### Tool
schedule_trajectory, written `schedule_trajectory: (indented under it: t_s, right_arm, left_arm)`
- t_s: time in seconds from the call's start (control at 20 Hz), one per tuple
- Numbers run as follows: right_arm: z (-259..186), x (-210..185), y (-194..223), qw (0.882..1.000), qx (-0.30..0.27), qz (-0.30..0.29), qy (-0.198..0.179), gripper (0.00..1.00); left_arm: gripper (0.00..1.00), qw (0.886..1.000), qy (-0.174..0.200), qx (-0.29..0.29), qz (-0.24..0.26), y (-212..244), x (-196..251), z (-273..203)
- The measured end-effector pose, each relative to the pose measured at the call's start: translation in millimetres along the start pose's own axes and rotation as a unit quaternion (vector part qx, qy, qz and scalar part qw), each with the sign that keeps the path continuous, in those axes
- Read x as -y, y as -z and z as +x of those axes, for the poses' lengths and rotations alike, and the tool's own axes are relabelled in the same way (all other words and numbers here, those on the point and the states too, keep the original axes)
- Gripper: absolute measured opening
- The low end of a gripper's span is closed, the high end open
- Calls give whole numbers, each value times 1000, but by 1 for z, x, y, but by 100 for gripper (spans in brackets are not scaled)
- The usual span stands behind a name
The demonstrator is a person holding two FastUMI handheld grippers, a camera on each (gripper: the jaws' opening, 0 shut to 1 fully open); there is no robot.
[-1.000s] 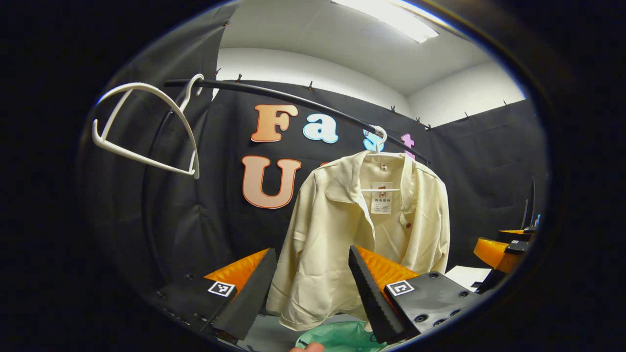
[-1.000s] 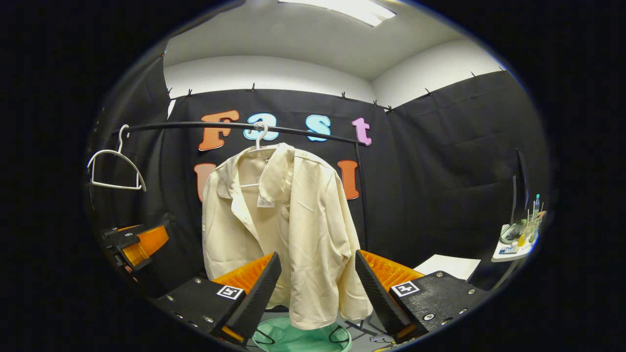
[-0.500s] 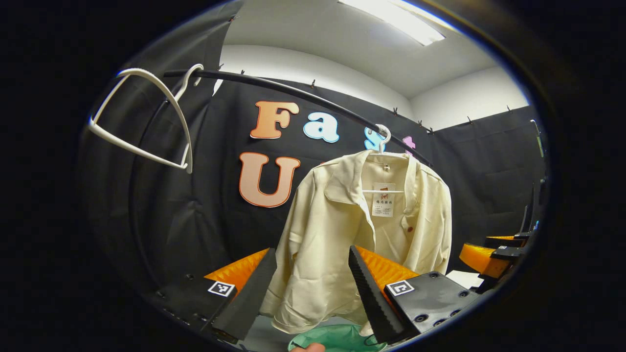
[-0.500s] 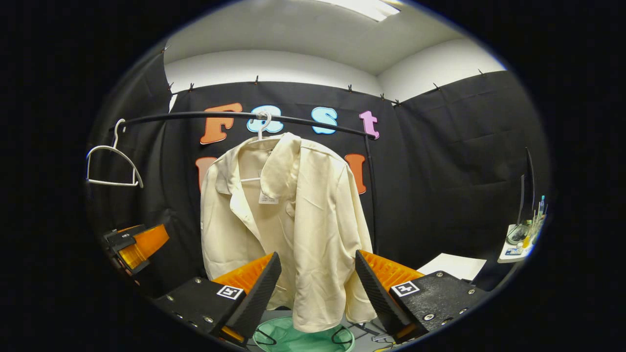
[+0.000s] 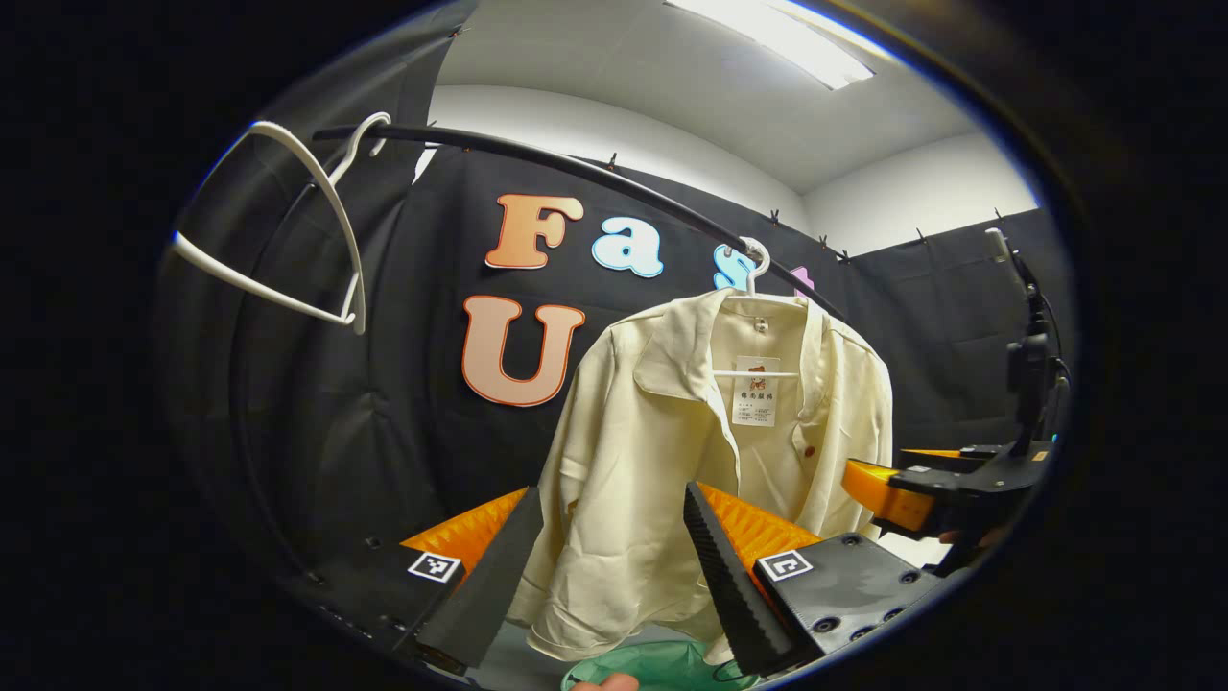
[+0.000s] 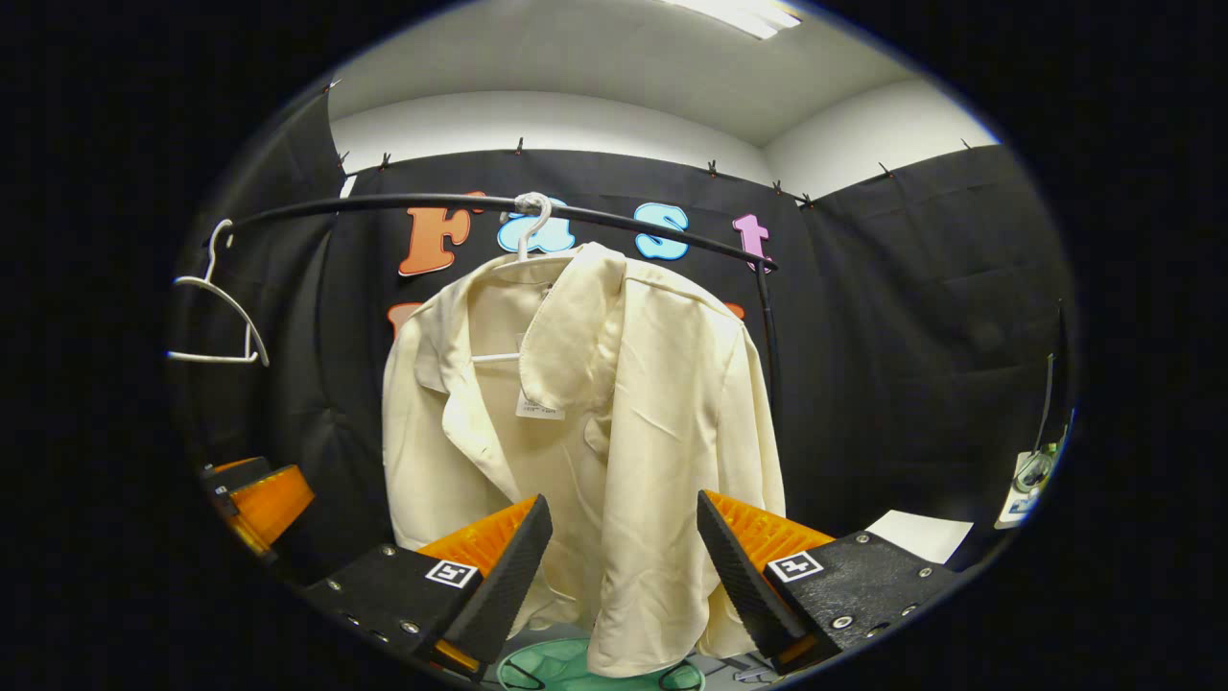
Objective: Grasp the clothes on the hanger with both hands and then place them into the laundry hamper below.
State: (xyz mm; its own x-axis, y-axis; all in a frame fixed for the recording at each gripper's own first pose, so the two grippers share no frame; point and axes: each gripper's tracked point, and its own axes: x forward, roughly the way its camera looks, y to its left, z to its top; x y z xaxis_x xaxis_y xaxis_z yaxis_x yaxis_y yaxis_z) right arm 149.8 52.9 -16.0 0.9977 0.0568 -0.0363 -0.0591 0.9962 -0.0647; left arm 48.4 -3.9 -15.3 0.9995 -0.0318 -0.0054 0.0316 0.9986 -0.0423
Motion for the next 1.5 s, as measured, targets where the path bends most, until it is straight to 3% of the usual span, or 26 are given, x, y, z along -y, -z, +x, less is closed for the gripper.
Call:
schedule_trajectory:
  t_s: [0.2, 0.25, 0.3, 0.35, 0.5, 0.7, 0.75, 0.8, 0.85, 0.95, 1.1, 1.25, 1.5]
  right_arm:
    - [69, 4, 23, 998, -23, -45, 43, 94]
    - [81, 9, 27, 996, -28, -50, 61, 94]
    - [89, 18, 30, 995, -31, -56, 77, 94]
    - [95, 25, 32, 993, -35, -65, 87, 94]
    - [102, 42, 32, 991, -32, -91, 93, 87]
    - [99, 70, 25, 987, -24, -119, 108, 52]
    - [96, 74, 24, 987, -26, -114, 106, 36]
    - [93, 77, 24, 989, -28, -103, 101, 30]
    - [88, 78, 23, 991, -29, -89, 94, 17]
    - [78, 78, 16, 994, -27, -65, 83, 4]
    - [64, 71, 6, 997, -19, -46, 56, 0]
    - [53, 72, 2, 997, -13, -61, 43, 0]
    - [49, 65, 1, 998, -13, -48, 26, 0]
  left_arm:
    - [100, 1000, 1, -12, 0, 11, -1, 7]
    - [97, 1000, 0, -13, 0, 12, -3, 7]
    - [100, 1000, -1, -14, 1, 14, -3, 8]
    - [96, 1000, -2, -14, 3, 14, -3, 8]
    - [100, 1000, -3, -12, 13, 14, -3, 10]
    - [96, 1000, 10, -15, 4, 17, 5, 15]
    - [96, 1000, 16, -15, -1, 17, 10, 20]
    - [96, 1000, 24, -15, -7, 19, 16, 25]
    - [96, 999, 33, -15, -12, 19, 24, 30]
    - [96, 998, 55, -17, -27, 23, 48, 45]
    - [100, 996, 80, -18, -47, 31, 81, 77]
    - [96, 995, 83, -12, -56, 38, 107, 109]
    - [97, 1000, -20, 7, -12, 65, 91, 159]
